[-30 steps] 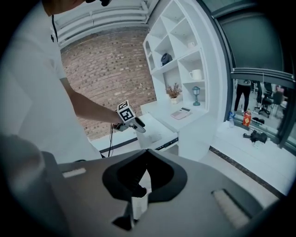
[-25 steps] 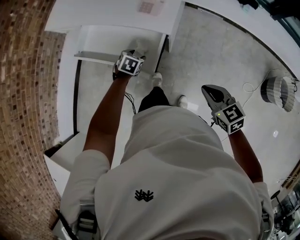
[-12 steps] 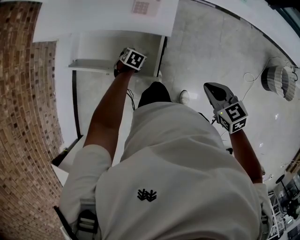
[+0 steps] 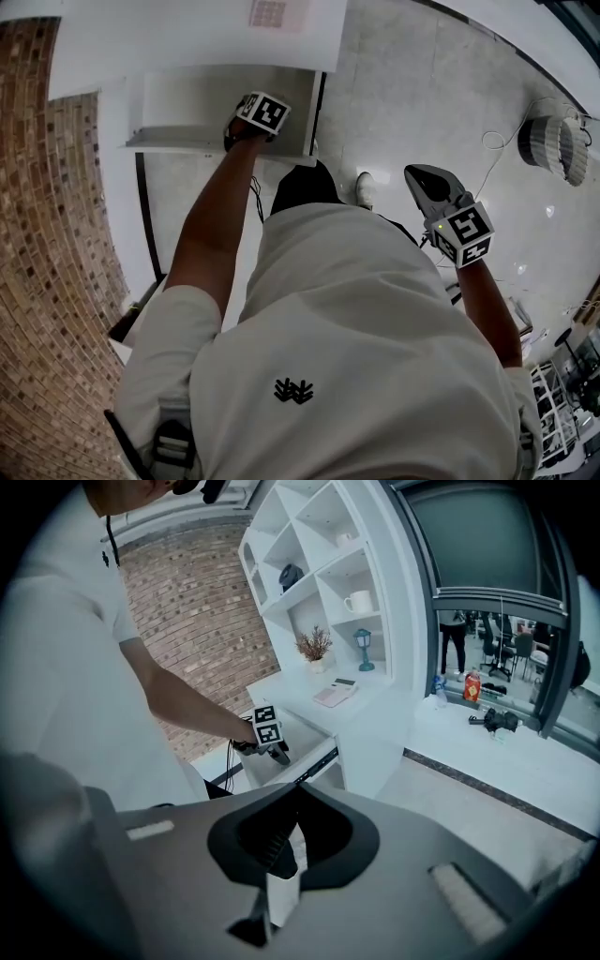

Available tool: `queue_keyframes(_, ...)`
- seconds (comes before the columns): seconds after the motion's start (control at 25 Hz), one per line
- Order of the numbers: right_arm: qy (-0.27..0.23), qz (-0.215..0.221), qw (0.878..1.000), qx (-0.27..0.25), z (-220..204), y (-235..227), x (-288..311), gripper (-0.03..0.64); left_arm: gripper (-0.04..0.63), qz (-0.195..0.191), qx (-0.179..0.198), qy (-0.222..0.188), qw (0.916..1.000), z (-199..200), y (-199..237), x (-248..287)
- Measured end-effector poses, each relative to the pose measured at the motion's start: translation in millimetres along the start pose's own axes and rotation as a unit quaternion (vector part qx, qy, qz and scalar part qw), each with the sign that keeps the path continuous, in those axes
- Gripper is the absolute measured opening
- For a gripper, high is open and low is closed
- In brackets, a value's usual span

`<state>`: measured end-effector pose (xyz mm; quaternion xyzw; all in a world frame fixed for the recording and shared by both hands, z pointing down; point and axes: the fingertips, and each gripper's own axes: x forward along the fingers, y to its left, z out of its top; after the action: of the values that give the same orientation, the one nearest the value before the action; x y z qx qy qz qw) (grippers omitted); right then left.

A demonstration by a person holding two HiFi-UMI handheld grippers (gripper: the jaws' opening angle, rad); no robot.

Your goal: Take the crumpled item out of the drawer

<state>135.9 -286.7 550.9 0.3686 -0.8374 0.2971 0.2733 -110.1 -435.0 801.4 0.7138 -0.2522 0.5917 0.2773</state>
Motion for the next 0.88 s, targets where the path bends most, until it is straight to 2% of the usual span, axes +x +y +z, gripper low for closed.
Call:
queue_keyframes(0.12,-0.004,-0.001,1.000,0.001,2.4,0.6,0.6,0.014,0.236,0.002,0.001,-0.001,1.0000,0.9,-0.5,2.1)
queue_keyframes(0.52,-0.006,0.002,1.000,-0.006,1.3,-2.6,-4.8,0.014,0.133,0.001,-0.004,-0.015,0.9999,2.9,-3.1,-5.3)
queue_keyframes(0.88,-0.012,0.010,1.000,-0.021,-3.4,-2.2,-18.6,0.014,0.121,0.011,-0.016,-0.042,0.9989,9.1,-9.8,-29.6)
